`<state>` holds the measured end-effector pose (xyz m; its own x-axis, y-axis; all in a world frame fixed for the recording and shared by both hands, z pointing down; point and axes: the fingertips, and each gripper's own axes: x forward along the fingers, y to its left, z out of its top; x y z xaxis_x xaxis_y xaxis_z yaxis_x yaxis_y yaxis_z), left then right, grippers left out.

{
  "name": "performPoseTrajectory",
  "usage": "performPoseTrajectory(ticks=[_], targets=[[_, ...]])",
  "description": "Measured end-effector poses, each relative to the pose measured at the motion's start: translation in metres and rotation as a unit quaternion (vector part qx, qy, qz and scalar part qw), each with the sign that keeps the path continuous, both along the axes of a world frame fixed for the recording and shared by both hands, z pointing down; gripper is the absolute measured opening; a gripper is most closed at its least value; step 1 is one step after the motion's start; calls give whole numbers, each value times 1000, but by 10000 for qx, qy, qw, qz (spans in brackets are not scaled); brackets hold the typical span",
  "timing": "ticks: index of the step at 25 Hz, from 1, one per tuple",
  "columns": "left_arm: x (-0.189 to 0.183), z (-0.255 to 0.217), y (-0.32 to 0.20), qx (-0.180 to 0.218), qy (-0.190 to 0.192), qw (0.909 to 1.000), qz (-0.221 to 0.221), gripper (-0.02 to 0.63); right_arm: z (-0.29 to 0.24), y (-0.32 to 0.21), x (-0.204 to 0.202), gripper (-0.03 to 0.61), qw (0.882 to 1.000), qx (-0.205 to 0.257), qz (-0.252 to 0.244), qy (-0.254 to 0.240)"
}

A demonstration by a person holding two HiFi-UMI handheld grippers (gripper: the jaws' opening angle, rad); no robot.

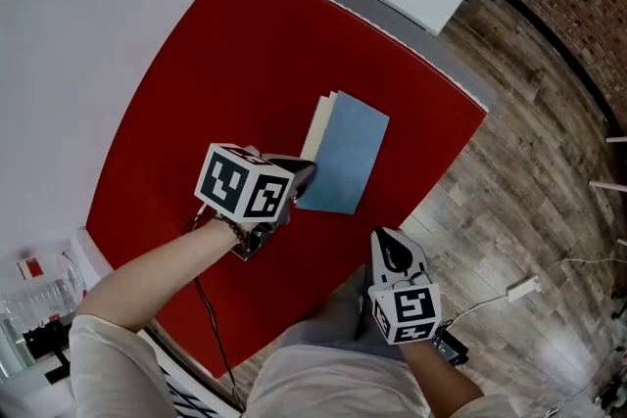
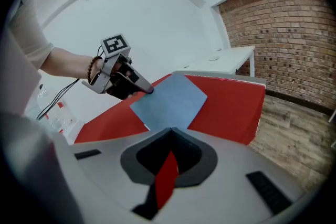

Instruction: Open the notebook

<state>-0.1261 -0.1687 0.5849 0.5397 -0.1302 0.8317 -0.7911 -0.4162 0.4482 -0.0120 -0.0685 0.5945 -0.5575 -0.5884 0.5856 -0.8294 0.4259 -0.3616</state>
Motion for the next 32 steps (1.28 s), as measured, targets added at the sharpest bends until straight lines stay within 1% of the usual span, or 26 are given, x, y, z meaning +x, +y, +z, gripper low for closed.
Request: performPoseTrajectory(ticks=[3, 5, 7, 10, 13, 15, 18, 21, 25, 29, 31, 32], targets=[[-21, -5, 2, 121, -405, 9987, 272, 11, -3, 1, 0, 6, 10000, 46, 28, -23], [-28, -9, 10, 109, -503, 9981, 331, 9, -5, 1, -1, 6, 10000, 58, 58, -47], [-16, -19, 22, 134, -382, 9983, 425, 9, -7, 3, -2, 6, 9999, 65, 75, -71], [24, -33, 39, 214, -32, 9977, 638, 9, -7, 6, 0, 6, 9999, 86, 123, -71], [61, -35, 54, 230, 267, 9961, 814, 9, -4, 8, 16, 6, 9994, 71, 328, 14], [79, -32, 63, 243, 380, 9949, 904, 9, 0, 10, 31, 6, 9986, 59, 524, 97], [102, -25, 74, 358, 381, 9927, 1088, 9, 4, 14, 55, 6, 9965, 42, 806, 216], [121, -13, 81, 506, 280, 9892, 1345, 9, 7, 19, 74, 6, 9944, 33, 1019, 278], [136, 11, 92, 646, 53, 9837, 1679, 11, 9, 32, 85, 6, 9930, 30, 1144, 288], [141, 50, 111, 769, -455, 9758, 1998, 11, 15, 46, 88, 6, 9925, -31, 1189, 275], [142, 75, 126, 684, -581, 9740, 2079, 11, 18, 51, 88, 6, 9924, -60, 1199, 274], [142, 83, 131, 702, -649, 9725, 2124, 11, 18, 52, 88, 6, 9924, -65, 1198, 270]])
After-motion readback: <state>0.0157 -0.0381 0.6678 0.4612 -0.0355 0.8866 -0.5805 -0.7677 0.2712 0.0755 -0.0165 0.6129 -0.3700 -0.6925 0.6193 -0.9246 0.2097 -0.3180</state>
